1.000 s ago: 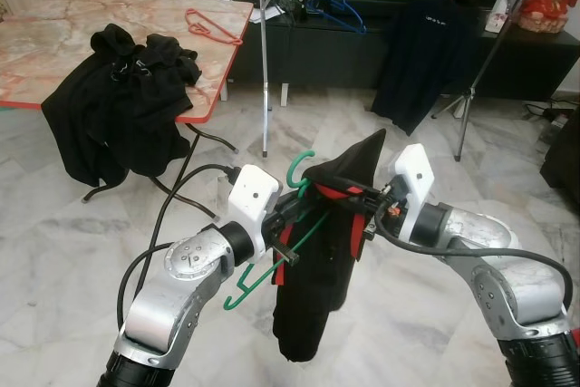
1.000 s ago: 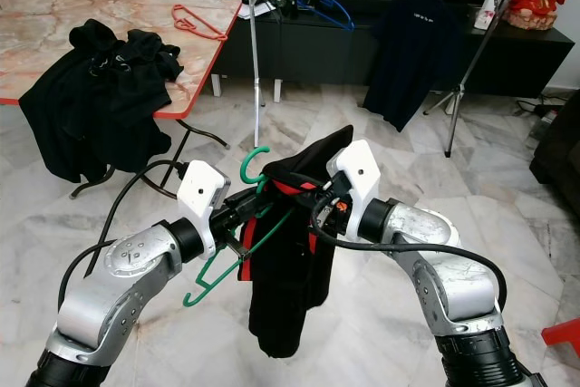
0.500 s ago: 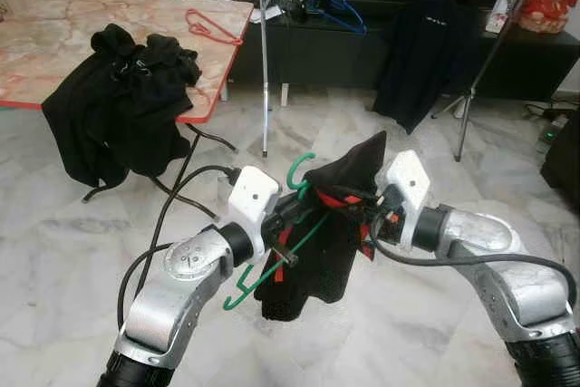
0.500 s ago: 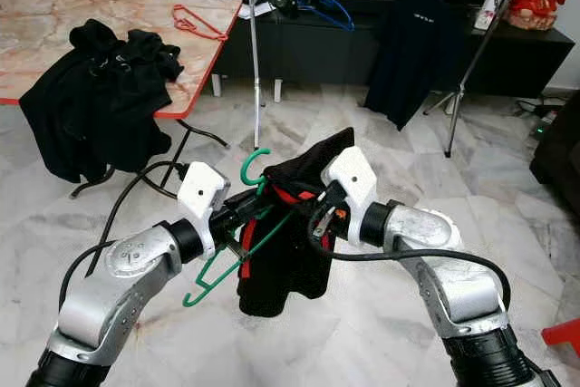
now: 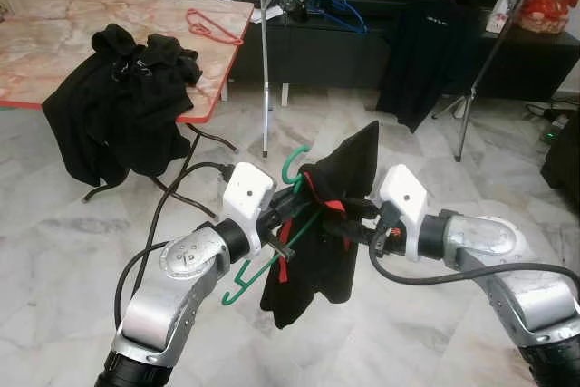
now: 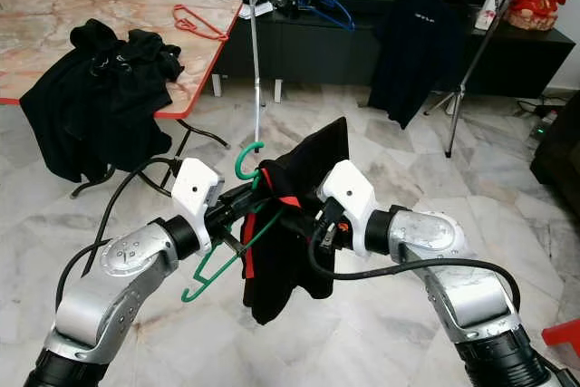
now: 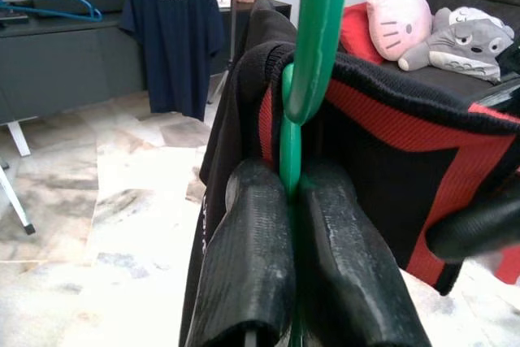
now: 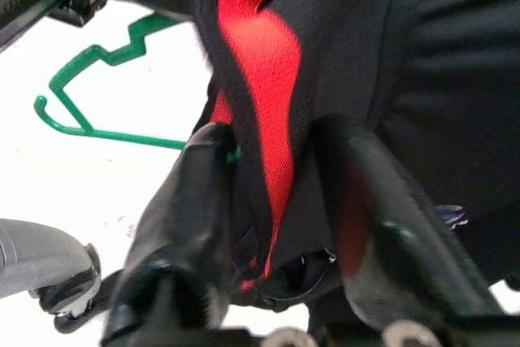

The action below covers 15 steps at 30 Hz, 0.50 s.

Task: Hang hanger

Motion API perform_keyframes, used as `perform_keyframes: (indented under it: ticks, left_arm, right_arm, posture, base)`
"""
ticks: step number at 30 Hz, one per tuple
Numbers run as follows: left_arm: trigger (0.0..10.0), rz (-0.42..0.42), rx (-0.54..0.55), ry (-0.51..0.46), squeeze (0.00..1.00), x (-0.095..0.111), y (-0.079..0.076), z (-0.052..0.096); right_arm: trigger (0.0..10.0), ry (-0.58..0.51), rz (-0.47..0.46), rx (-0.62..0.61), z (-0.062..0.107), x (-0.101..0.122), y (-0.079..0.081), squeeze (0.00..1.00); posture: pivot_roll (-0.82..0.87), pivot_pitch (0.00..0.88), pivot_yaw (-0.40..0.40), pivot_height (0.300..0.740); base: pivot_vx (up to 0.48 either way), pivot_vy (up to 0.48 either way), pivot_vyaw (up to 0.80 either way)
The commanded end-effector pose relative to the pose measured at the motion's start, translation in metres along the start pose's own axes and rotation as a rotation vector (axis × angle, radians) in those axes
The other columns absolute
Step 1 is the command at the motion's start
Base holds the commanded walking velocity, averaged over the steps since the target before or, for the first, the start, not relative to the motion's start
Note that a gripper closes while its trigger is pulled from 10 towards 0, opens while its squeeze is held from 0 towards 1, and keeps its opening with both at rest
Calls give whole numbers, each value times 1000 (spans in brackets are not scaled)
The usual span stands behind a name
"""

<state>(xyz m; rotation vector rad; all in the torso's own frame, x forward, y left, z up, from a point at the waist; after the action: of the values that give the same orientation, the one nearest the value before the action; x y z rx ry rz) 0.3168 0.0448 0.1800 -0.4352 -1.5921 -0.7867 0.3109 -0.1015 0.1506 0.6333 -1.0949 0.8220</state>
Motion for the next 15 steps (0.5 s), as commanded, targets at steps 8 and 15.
perform_keyframes:
  ticks: [8, 15]
  left_arm:
    - [10000, -29, 13, -34, 0, 8, 5, -1]
    - [10000, -29, -19, -13, 0, 3, 2, 2]
  right_arm:
    - [10000, 35, 46, 3, 10, -2, 2, 1000]
    - [10000, 67, 84, -79, 31, -2, -18, 1000]
  posture:
    - [-9, 14, -85, 716]
    - [-19, 17, -79, 716]
  base:
    - [0, 0, 0]
    - [0, 0, 0]
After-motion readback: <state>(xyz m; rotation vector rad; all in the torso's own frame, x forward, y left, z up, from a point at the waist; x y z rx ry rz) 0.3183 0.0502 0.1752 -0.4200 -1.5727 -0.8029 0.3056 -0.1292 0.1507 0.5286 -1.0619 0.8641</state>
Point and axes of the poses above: a point about 5 cm out from each wrist's last joint towards the gripper, its own z axis pointing back from the gripper into the wrist, its own x axis along the axis of the wrist's last joint, y = z × x, the point moved 6 cm from there along -z, pointing out of the wrist towards the gripper, and after that the axes turned 11 degrees about -z, right-handed, at the moved point
